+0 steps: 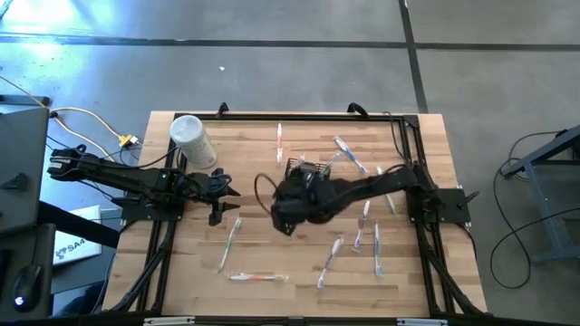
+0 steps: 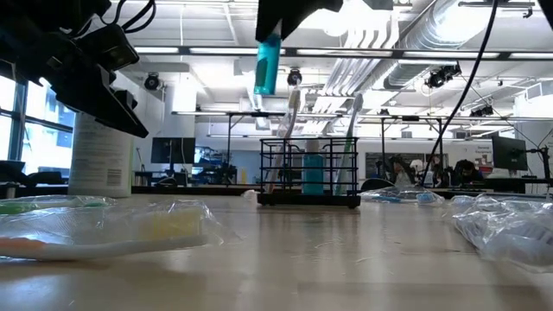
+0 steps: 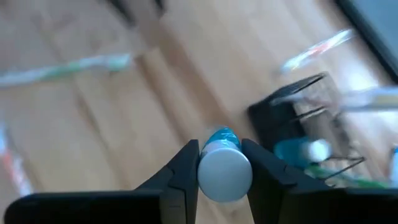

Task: Pick & Place toothbrushing station
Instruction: Put the mouthwash into the mesh organizer

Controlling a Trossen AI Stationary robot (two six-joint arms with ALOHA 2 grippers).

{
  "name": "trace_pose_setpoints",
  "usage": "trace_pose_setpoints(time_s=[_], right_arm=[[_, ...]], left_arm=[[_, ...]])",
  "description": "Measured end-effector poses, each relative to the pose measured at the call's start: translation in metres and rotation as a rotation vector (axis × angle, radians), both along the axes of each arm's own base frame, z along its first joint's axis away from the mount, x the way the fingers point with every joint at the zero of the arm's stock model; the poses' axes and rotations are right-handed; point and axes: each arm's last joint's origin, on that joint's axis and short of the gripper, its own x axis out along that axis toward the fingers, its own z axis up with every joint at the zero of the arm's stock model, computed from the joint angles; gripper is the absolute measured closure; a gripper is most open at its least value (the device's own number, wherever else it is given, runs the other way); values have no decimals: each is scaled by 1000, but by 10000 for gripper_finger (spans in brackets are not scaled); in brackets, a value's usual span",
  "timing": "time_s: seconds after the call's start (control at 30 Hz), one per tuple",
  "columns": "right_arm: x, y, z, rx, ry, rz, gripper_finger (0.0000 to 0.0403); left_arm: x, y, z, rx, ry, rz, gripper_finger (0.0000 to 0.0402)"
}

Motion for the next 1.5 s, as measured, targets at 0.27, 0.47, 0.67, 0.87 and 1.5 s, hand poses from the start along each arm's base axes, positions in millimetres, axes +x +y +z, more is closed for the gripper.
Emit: trace_pose_setpoints(time_s=[0.27, 0.47, 0.67, 0.87, 1.5], right_arm=[[-2, -45, -3, -16, 77, -157, 315], [-1, -59, -3, -51, 72, -205, 315], [-2, -75, -3, -54, 85, -263, 315], [-2, -88, -4, -56, 88, -298, 315], [0, -92, -14, -15, 90, -338, 315]], left_arm=[[0, 0, -1, 0, 6, -3, 215], [0, 0, 0, 19, 7, -15, 215], [0, 0, 0, 29, 7, -21, 215], [0, 0, 0, 46, 7, -32, 215], [0, 0, 0, 53, 7, -36, 215]])
